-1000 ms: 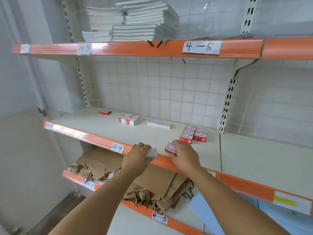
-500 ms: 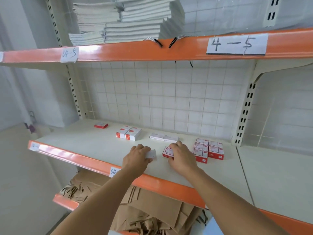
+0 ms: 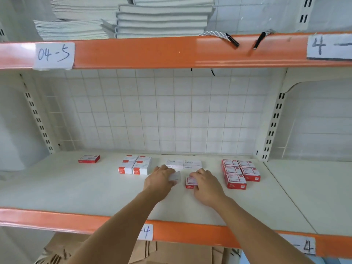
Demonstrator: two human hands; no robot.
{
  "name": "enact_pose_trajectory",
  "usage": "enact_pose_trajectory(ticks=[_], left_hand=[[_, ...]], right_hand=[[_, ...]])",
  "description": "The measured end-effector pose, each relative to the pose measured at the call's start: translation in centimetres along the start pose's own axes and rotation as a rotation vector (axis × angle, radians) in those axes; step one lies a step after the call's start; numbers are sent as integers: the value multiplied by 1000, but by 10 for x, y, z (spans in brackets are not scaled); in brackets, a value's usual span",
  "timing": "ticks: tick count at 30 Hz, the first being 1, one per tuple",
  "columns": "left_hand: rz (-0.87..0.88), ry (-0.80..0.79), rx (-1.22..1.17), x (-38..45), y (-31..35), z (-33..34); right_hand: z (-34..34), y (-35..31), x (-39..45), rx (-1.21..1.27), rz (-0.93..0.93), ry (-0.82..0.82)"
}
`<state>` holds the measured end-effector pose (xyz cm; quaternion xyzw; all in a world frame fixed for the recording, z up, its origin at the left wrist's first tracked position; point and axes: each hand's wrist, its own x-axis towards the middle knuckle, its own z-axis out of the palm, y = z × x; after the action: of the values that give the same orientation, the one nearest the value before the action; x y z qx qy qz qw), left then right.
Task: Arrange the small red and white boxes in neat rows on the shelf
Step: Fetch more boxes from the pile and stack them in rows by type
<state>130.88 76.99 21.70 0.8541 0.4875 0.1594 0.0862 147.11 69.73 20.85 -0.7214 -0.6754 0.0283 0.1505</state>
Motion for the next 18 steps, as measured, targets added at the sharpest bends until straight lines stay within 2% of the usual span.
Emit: enact_pose_trajectory(ticks=[5,8,12,18], left_hand=[[84,-40,-51,14,-6,8],[115,0,-102,14,-11,10],[89,91,-102,9,-23,6],[96,129,-139,7,-36,5]], right_hand=[[7,-8,-6,-58,38,179],[6,-16,-3,-63,4,250],[11,-25,4,-94,-24,261],[17,-36,11,-135,19,234]])
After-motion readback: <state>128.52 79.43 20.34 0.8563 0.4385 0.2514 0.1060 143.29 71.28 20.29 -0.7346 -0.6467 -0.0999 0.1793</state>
